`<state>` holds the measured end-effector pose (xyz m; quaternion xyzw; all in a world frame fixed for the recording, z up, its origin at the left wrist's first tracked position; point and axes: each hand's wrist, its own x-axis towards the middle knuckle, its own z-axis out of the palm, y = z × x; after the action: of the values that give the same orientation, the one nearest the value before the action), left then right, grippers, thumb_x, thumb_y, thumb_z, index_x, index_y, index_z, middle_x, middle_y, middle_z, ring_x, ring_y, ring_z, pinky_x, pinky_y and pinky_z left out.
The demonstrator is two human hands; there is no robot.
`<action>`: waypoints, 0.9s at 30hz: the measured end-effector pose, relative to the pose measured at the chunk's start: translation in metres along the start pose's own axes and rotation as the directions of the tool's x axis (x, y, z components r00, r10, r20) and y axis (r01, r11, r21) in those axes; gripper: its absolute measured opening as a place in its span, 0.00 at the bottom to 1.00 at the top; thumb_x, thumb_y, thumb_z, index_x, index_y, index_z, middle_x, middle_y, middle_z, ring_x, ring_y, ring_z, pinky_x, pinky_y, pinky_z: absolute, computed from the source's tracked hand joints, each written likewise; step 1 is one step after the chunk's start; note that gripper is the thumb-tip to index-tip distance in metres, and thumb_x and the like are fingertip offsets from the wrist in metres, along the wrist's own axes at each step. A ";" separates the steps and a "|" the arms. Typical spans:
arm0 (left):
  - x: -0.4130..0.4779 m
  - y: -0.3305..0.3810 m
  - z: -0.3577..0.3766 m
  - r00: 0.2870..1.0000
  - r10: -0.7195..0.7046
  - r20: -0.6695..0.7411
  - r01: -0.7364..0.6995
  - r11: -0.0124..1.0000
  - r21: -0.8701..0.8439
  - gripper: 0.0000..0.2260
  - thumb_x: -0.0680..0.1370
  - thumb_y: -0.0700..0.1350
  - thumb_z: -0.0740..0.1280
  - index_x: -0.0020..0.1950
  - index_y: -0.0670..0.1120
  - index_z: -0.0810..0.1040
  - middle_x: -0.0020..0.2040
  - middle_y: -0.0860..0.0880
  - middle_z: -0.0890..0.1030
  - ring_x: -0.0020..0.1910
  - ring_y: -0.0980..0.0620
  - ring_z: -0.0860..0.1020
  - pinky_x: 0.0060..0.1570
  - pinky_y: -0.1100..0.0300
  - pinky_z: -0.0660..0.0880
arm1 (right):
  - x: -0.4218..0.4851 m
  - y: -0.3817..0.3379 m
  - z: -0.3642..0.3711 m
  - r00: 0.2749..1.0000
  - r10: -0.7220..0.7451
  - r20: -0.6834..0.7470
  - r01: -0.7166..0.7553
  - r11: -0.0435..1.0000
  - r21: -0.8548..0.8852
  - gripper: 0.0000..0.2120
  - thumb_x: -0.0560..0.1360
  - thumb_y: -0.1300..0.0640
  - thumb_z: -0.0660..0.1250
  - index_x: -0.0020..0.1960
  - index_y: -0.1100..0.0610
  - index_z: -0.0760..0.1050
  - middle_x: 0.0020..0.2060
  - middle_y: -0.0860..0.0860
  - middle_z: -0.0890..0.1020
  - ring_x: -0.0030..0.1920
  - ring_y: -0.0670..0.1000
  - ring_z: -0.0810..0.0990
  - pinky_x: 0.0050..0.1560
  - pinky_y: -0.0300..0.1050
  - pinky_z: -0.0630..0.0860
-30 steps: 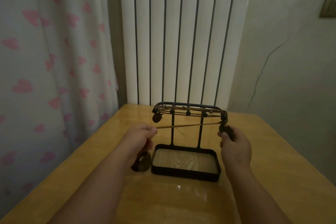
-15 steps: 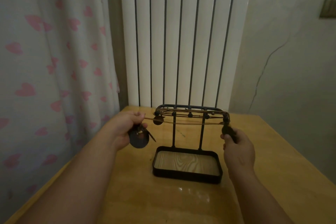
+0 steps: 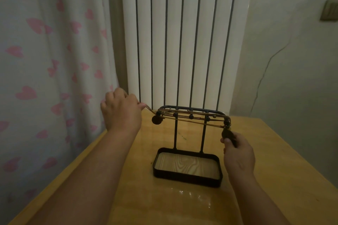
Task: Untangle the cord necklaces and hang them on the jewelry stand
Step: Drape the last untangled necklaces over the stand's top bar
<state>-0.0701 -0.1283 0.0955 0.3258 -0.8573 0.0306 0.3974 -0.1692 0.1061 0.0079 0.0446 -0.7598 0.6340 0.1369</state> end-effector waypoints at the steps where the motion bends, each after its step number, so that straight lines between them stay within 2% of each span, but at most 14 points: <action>1: 0.000 0.000 -0.002 1.000 -0.005 -0.027 0.006 0.999 0.032 0.16 0.79 0.58 0.64 0.54 0.48 0.82 0.54 0.46 0.75 0.53 0.46 0.69 0.50 0.53 0.67 | 0.000 0.000 0.000 1.000 0.000 0.002 0.000 1.000 0.004 0.14 0.81 0.59 0.61 0.65 0.53 0.74 0.54 0.50 0.81 0.58 0.55 0.77 0.60 0.61 0.74; 3: 0.000 0.003 -0.005 0.999 -0.010 -0.036 0.011 0.999 0.042 0.16 0.78 0.58 0.65 0.53 0.47 0.83 0.49 0.47 0.75 0.47 0.47 0.70 0.43 0.57 0.65 | 0.000 0.002 0.001 1.000 0.000 0.004 0.000 1.000 0.014 0.14 0.81 0.59 0.61 0.65 0.53 0.74 0.53 0.50 0.81 0.58 0.54 0.77 0.60 0.60 0.75; 5: 0.001 0.007 -0.008 0.999 -0.037 0.035 0.037 0.999 -0.008 0.15 0.80 0.57 0.64 0.54 0.47 0.82 0.44 0.49 0.76 0.40 0.51 0.71 0.33 0.60 0.63 | 0.000 0.003 0.002 1.000 -0.001 0.005 0.001 1.000 0.013 0.14 0.81 0.59 0.61 0.65 0.52 0.74 0.52 0.49 0.81 0.57 0.53 0.77 0.60 0.60 0.75; 7: 0.002 0.010 -0.011 0.994 -0.061 0.087 0.068 0.995 -0.072 0.14 0.81 0.56 0.63 0.54 0.47 0.81 0.40 0.50 0.76 0.37 0.52 0.72 0.29 0.61 0.61 | 0.000 0.004 0.001 1.000 -0.005 0.010 0.005 1.000 0.016 0.13 0.81 0.59 0.60 0.64 0.52 0.74 0.51 0.48 0.81 0.57 0.53 0.77 0.60 0.60 0.75; 11: 0.003 0.010 -0.010 0.985 -0.113 0.126 0.137 0.970 -0.201 0.12 0.81 0.54 0.64 0.51 0.47 0.80 0.42 0.49 0.78 0.39 0.50 0.74 0.34 0.58 0.67 | 0.001 0.004 0.001 1.000 -0.006 0.018 0.005 0.999 0.035 0.12 0.81 0.59 0.60 0.62 0.51 0.75 0.49 0.47 0.80 0.56 0.52 0.77 0.60 0.60 0.75; 16: 0.006 0.010 0.000 0.964 -0.129 0.231 0.196 0.935 -0.294 0.05 0.82 0.40 0.61 0.53 0.46 0.76 0.45 0.47 0.78 0.43 0.48 0.75 0.40 0.54 0.71 | 0.002 0.006 0.001 1.000 -0.007 0.017 0.007 0.999 0.036 0.12 0.81 0.59 0.60 0.62 0.51 0.75 0.49 0.47 0.81 0.58 0.53 0.77 0.60 0.60 0.74; 20: 0.009 0.010 0.006 0.958 -0.152 0.245 0.237 0.898 -0.370 0.05 0.80 0.38 0.63 0.53 0.46 0.75 0.48 0.46 0.78 0.47 0.48 0.76 0.45 0.53 0.75 | 0.002 0.008 0.001 0.999 -0.023 0.022 0.023 0.999 0.030 0.12 0.81 0.59 0.60 0.62 0.51 0.75 0.49 0.47 0.81 0.56 0.53 0.77 0.60 0.60 0.75; 22: 0.011 0.009 0.010 0.939 -0.195 0.284 0.317 0.809 -0.494 0.04 0.80 0.39 0.63 0.49 0.47 0.76 0.48 0.46 0.79 0.48 0.48 0.78 0.47 0.53 0.77 | 0.002 0.008 0.001 1.000 -0.025 0.016 0.025 0.999 0.030 0.12 0.81 0.59 0.60 0.63 0.51 0.75 0.48 0.46 0.80 0.56 0.53 0.77 0.60 0.60 0.75; 25: 0.012 0.006 0.015 0.902 -0.264 0.342 0.432 0.572 -0.697 0.10 0.81 0.39 0.63 0.42 0.51 0.76 0.44 0.46 0.82 0.46 0.47 0.82 0.49 0.46 0.81 | 0.004 0.009 0.002 1.000 -0.016 0.012 0.016 1.000 0.021 0.12 0.81 0.59 0.60 0.63 0.51 0.75 0.47 0.45 0.80 0.56 0.53 0.77 0.60 0.60 0.75; 27: 0.010 0.008 0.016 0.873 -0.306 0.379 0.482 0.433 -0.762 0.10 0.81 0.38 0.63 0.43 0.51 0.77 0.45 0.47 0.82 0.46 0.48 0.83 0.48 0.46 0.82 | 0.005 0.009 0.002 1.000 -0.012 0.011 0.011 1.000 0.018 0.12 0.81 0.59 0.60 0.63 0.51 0.75 0.45 0.43 0.79 0.57 0.53 0.77 0.60 0.60 0.75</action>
<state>-0.0900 -0.1325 0.0929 0.2877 -0.6962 -0.5074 0.4184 -0.1764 0.1069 -0.0001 0.0536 -0.7547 0.6396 0.1361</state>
